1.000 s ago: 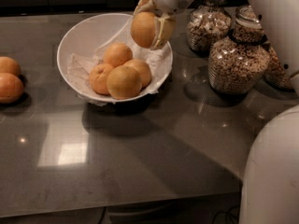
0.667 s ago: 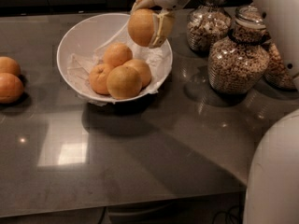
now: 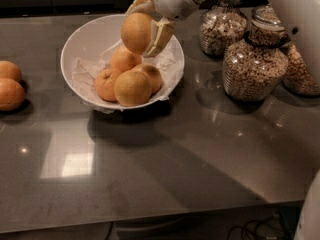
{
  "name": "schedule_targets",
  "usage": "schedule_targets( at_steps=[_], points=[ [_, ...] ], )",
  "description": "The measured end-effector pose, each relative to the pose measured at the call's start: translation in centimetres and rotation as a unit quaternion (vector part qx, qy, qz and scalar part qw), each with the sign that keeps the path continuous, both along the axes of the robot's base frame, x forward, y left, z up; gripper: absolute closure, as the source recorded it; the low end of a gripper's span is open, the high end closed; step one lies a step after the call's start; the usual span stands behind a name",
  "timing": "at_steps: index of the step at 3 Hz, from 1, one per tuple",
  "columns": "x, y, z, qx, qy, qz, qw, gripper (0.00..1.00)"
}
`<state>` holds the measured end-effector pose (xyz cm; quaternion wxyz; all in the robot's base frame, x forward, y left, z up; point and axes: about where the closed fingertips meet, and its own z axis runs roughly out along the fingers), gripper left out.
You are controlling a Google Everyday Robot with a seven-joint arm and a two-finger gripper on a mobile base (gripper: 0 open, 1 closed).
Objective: Pick orange from white bowl
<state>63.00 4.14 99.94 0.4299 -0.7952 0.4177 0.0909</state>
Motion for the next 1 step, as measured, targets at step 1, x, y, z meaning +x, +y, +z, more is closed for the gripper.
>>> schedule_targets(
  at_steps=[1],
  points=[
    [0.00, 0.00, 0.00, 0.000, 0.000, 0.000, 1.0000, 1.00]
  ],
)
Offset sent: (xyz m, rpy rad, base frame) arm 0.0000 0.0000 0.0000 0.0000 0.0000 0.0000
